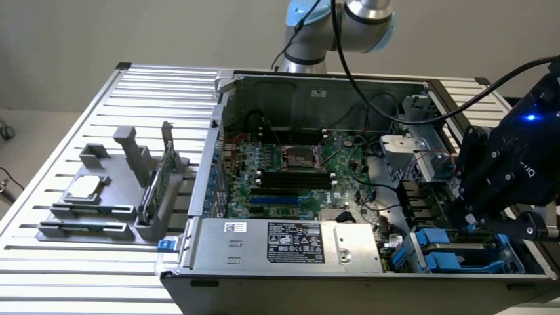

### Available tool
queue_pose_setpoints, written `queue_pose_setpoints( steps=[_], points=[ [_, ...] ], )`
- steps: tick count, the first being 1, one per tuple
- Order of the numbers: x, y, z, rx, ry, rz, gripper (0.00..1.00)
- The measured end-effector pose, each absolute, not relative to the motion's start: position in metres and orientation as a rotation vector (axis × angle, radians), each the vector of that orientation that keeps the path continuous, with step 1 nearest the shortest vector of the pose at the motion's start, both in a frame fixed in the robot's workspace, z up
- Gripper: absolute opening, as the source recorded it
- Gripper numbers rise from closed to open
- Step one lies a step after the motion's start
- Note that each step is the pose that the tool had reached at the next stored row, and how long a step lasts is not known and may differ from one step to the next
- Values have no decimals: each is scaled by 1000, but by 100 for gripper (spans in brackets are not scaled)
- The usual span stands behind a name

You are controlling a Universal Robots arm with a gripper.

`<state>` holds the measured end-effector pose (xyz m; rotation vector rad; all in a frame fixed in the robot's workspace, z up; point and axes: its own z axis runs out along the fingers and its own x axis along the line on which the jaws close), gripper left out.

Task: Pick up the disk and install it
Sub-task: 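Insert the second disk wire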

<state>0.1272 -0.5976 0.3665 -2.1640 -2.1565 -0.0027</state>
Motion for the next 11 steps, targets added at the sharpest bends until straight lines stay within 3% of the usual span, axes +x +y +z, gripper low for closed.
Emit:
queue_pose_setpoints(
  steps=[2, 11],
  points=[
    [127, -598, 367, -2164, -2157, -3, 11],
    [127, -598, 367, -2164, -2157, -3, 11]
  ],
)
